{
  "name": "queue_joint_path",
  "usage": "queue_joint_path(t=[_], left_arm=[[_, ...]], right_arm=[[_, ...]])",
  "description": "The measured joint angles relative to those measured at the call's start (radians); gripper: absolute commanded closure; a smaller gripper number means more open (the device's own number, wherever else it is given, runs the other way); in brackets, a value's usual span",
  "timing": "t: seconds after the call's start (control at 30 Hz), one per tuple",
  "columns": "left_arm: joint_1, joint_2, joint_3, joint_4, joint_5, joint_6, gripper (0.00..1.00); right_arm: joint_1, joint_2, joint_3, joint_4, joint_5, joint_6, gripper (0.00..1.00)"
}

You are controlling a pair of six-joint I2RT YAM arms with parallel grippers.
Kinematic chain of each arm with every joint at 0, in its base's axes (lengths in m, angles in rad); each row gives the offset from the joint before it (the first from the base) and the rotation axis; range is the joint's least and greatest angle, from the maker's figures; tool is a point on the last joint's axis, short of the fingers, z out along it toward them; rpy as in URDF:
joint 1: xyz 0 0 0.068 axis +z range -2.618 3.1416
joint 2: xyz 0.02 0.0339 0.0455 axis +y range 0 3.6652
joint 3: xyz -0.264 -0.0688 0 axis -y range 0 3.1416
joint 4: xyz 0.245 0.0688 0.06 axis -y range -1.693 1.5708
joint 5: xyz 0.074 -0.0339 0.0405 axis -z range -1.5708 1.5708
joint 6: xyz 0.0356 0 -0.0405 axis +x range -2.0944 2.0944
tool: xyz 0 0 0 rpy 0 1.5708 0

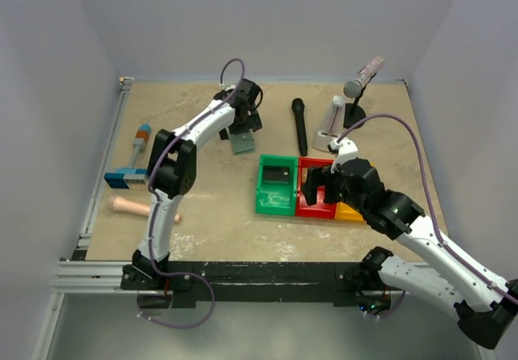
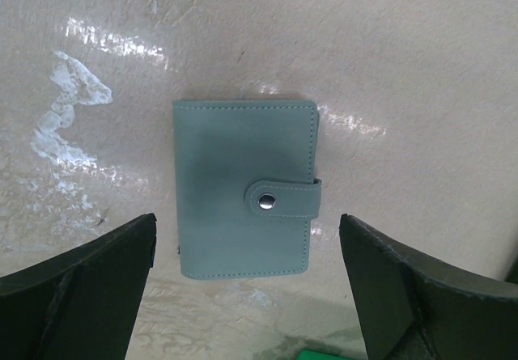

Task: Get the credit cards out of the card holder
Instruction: Move the card holder to the center of the board.

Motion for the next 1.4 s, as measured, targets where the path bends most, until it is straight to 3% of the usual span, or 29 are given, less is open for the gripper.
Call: queue_joint_path(t=[0.43, 0.77, 1.0, 1.4], left_arm=[[0.0, 0.087, 0.039, -0.051, 0.001, 0.0, 0.0], [0.0, 0.078, 0.004, -0.021, -0.002, 0.055, 0.25], [0.002, -0.019, -0.163, 0.051, 0.005, 0.076, 0.4], [-0.008, -0.337, -0.63, 0.121, 0.026, 0.103, 0.41]], right_arm=[[0.0, 0.0, -0.001, 0.0, 0.0, 0.001, 0.01], [0.0, 0.0, -0.001, 0.0, 0.0, 0.001, 0.01], [0.0, 0.0, -0.001, 0.001, 0.0, 0.002, 0.01], [0.0, 0.0, -0.016, 0.009, -0.006, 0.015, 0.01]])
